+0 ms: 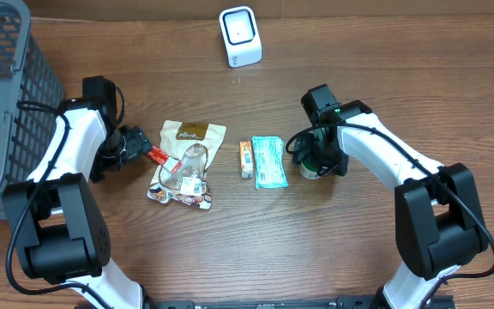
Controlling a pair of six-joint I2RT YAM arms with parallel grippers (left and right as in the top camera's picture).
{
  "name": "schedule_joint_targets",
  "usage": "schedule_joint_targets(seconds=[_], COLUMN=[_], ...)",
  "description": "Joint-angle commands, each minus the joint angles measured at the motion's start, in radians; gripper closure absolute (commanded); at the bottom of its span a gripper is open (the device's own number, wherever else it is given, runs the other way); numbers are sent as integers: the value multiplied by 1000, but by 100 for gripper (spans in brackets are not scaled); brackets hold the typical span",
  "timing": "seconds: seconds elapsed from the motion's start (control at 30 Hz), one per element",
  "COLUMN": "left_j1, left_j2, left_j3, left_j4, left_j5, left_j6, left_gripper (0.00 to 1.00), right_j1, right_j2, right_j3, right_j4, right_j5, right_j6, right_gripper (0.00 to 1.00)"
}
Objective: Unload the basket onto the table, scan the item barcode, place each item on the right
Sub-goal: 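Lower the right gripper and grasp the green-lidded jar, then lift the jar and raise it to the white scanner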
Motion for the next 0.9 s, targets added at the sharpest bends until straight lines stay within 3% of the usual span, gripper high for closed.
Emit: schedule_joint_targets(seconds=[0.0,0.37,0.6,0.87], left_j1=[10,10,10,10], left_j2=[-2,-2,-2,-2], left_j3=[19,19,19,19], left_j4=[1,1,1,2], left_j5=[-21,-21,-21,-21], left_j6=[14,14,14,14], left_gripper=[0,0,0,0], right_j1=[-2,-2,-2,-2], right_j2=[2,1,1,1], right_j3=[-6,3,100,346], right_j4=[3,-1,-89,-303], right_j5=[10,10,10,9], right_j6=[3,3,-2,-2], right_gripper=[25,50,51,55])
